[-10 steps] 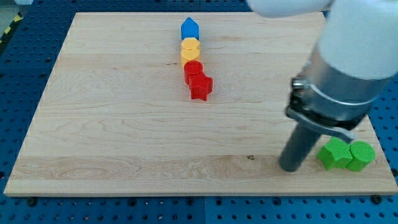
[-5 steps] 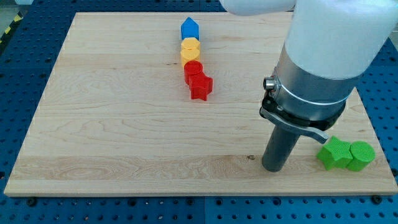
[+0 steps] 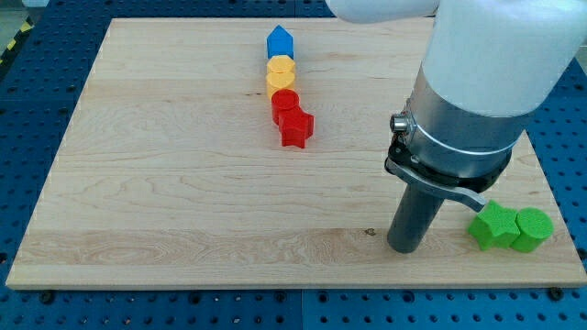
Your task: Move your arm towards the center
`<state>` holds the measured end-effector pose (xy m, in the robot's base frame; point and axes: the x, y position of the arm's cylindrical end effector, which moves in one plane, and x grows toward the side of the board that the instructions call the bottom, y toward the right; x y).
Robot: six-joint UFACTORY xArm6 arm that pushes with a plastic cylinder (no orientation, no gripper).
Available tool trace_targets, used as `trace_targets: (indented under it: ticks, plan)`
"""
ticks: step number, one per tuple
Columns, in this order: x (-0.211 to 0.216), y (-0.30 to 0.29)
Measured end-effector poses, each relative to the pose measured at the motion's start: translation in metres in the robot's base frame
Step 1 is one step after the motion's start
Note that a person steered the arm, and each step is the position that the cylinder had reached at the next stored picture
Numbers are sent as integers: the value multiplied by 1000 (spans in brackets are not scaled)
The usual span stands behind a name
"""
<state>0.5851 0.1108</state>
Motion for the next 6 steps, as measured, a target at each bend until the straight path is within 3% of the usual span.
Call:
trace_targets:
  ticks: [2,6]
  plan:
    - [-3,-17]
    - [-68,-99]
